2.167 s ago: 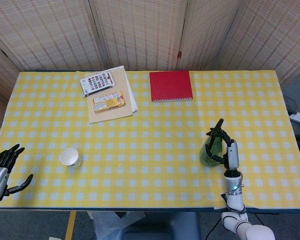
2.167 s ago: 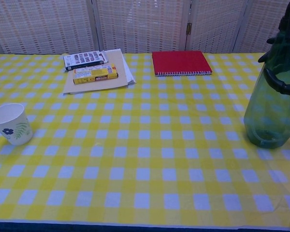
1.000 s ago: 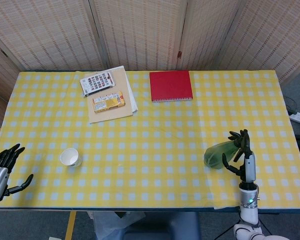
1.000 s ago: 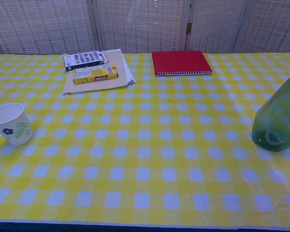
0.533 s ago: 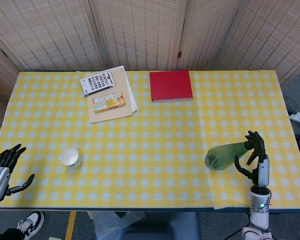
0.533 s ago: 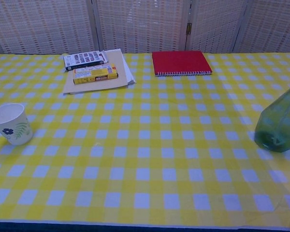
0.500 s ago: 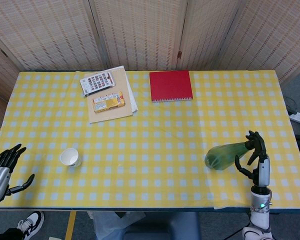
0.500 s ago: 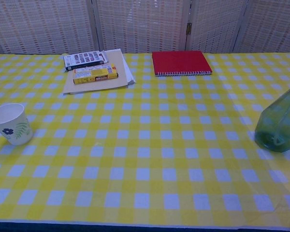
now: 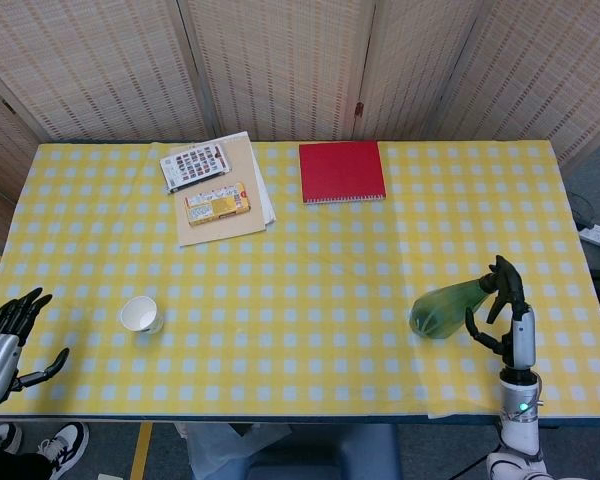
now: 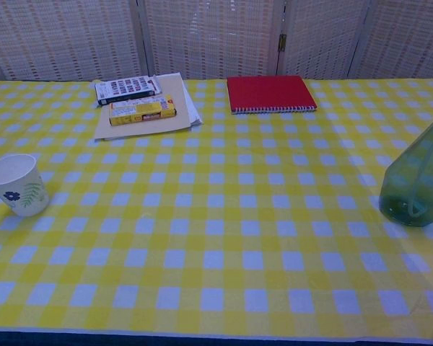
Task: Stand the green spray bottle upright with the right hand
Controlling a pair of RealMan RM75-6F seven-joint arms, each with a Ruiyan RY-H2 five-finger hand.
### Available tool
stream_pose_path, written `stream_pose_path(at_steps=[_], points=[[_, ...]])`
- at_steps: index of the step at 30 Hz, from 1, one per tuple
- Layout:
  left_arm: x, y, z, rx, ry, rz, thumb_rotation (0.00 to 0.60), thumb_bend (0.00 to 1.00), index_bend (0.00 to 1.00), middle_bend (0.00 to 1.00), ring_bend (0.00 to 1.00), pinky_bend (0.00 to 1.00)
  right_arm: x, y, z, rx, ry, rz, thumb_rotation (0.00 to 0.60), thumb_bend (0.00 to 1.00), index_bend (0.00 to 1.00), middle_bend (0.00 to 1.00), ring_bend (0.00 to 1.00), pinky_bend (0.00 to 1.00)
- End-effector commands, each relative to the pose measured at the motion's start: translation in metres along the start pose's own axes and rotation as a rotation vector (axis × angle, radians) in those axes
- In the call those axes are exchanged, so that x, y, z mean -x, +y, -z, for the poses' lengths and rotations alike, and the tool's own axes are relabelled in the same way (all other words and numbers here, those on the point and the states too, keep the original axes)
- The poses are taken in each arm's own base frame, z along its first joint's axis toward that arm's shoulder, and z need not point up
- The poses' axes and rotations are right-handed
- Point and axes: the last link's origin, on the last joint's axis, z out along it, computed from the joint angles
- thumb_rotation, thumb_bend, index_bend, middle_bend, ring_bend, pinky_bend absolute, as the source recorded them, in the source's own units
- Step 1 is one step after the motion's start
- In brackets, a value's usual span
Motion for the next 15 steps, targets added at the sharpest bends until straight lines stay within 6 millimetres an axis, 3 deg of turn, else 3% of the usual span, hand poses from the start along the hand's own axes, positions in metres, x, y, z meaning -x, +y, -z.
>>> stream_pose_path(at_steps=[1, 15], points=[[-0.001, -0.001, 0.000, -0.002, 0.003, 0.002, 0.223, 0.37, 0.09, 0.05, 0.04, 0.04, 0.001, 0.000, 0.000, 0.004, -0.011, 0.001, 0.600, 0.44, 0.00, 0.10, 0.16, 0.09], [-0.001, 0.001, 0.002, 0.005, 0.006, 0.000, 0.225, 0.37, 0.10, 0.05, 0.03, 0.04, -0.008, 0.001, 0.012, 0.031, -0.021, 0.020, 0.600, 0.44, 0.00, 0.09, 0.14, 0.08]])
